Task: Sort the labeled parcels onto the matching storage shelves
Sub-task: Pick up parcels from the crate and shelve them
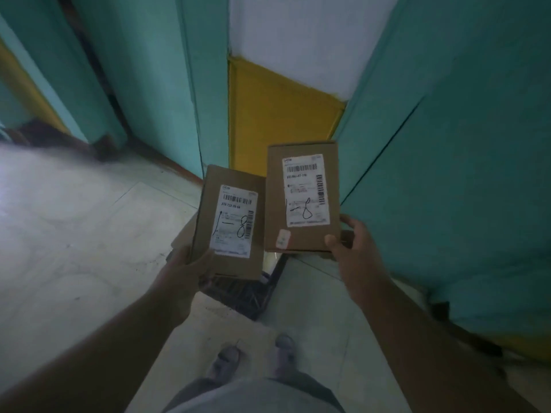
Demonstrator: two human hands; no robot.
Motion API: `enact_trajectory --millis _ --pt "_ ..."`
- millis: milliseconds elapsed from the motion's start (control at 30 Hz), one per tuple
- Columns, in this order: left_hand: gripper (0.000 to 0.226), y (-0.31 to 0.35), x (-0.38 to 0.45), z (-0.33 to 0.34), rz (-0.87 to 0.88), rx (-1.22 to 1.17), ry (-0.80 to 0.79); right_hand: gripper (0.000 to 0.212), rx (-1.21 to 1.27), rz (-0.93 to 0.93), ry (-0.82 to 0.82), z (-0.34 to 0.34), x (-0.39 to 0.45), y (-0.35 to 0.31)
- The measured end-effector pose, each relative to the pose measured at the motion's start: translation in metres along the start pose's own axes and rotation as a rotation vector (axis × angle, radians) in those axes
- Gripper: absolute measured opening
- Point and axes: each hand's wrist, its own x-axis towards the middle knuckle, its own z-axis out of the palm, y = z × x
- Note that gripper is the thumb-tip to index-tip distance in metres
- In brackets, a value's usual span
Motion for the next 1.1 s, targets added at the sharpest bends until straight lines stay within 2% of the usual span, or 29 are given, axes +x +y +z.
enact_trajectory --millis 100,233,367,500,633,767,933,1100 --pt "0.025 0.004 -0.003 0.003 0.018 0.034 -0.161 0.04 0.448 0.153 0.022 -0.015 -0.028 0.009" --pt "0.033 0.007 -0.022 0.042 0.048 0.104 -0.379 0.049 0.691 0.163 0.04 -0.058 -0.081 0.017" --pt "0.038 0.003 -0.054 0.094 0.091 0.193 -0.535 0.054 0.769 0.086 0.157 -0.124 -0.141 0.027" --pt "0.028 -0.022 -0.109 0.167 0.119 0.244 -0.676 0.037 0.835 0.009 0.33 -0.195 -0.216 0.055" --pt "0.017 -0.082 -0.184 0.25 0.135 0.335 -0.781 0.031 0.872 -0.06 0.539 -0.272 -0.313 0.104" --pt "0.019 -0.165 -0.274 0.328 0.08 0.404 -0.915 0.037 0.825 -0.08 0.754 -0.358 -0.424 0.156" --pt "0.023 -0.237 -0.362 0.399 0.038 0.534 -1.06 0.032 0.813 -0.025 0.884 -0.443 -0.523 0.199" --pt "0.021 -0.277 -0.4 0.478 0.067 0.639 -1.087 0.036 0.89 0.004 0.945 -0.51 -0.55 0.242"
